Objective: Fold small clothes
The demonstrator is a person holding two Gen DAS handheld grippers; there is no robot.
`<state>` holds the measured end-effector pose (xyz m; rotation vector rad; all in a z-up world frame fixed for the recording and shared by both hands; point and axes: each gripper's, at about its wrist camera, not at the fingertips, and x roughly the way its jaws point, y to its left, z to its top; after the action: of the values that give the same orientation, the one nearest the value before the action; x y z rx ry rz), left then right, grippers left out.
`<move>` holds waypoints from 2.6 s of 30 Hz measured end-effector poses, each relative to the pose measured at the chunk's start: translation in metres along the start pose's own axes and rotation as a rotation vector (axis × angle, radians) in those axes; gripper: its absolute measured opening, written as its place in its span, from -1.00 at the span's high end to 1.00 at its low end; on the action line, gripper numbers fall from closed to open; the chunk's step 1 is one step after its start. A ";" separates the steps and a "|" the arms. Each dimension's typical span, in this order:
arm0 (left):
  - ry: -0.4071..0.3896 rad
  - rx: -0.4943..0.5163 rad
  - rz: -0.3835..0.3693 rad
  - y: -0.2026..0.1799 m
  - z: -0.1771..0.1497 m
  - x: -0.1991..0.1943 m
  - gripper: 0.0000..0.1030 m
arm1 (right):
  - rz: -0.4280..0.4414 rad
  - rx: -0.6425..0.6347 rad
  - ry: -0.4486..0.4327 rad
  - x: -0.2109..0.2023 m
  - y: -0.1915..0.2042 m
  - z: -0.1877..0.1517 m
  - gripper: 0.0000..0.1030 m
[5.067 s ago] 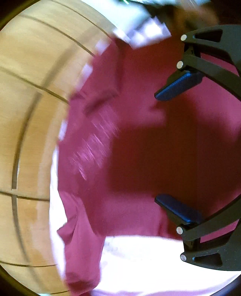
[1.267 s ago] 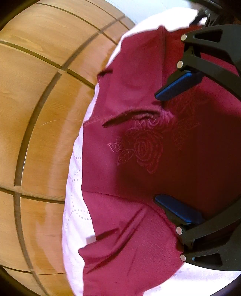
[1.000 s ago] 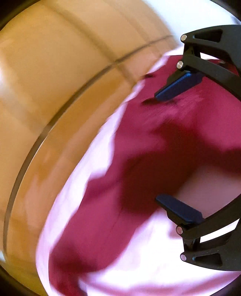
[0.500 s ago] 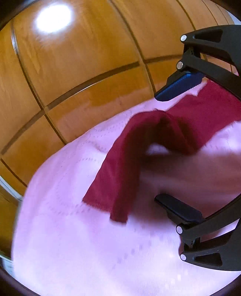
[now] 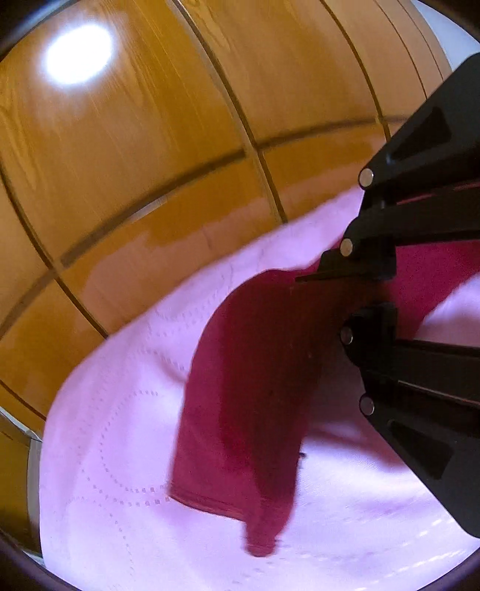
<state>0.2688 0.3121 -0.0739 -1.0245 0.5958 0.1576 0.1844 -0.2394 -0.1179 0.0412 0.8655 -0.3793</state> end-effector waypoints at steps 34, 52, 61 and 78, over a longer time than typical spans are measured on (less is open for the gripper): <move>0.037 0.439 -0.215 -0.161 -0.151 -0.029 0.89 | -0.017 -0.012 0.000 0.000 0.001 0.001 -0.93; 0.178 0.866 -0.116 -0.272 -0.286 0.022 0.89 | 0.023 0.012 0.002 0.004 -0.005 0.001 -0.93; 0.254 0.950 -0.028 -0.265 -0.341 0.051 0.82 | 0.043 0.026 0.001 0.005 -0.007 0.000 -0.94; 0.207 0.777 -0.041 -0.165 -0.270 0.026 -0.75 | 0.063 0.039 -0.003 0.004 -0.009 -0.001 -0.94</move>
<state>0.2493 -0.0053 -0.0648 -0.2972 0.7405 -0.2119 0.1829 -0.2486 -0.1202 0.1036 0.8519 -0.3373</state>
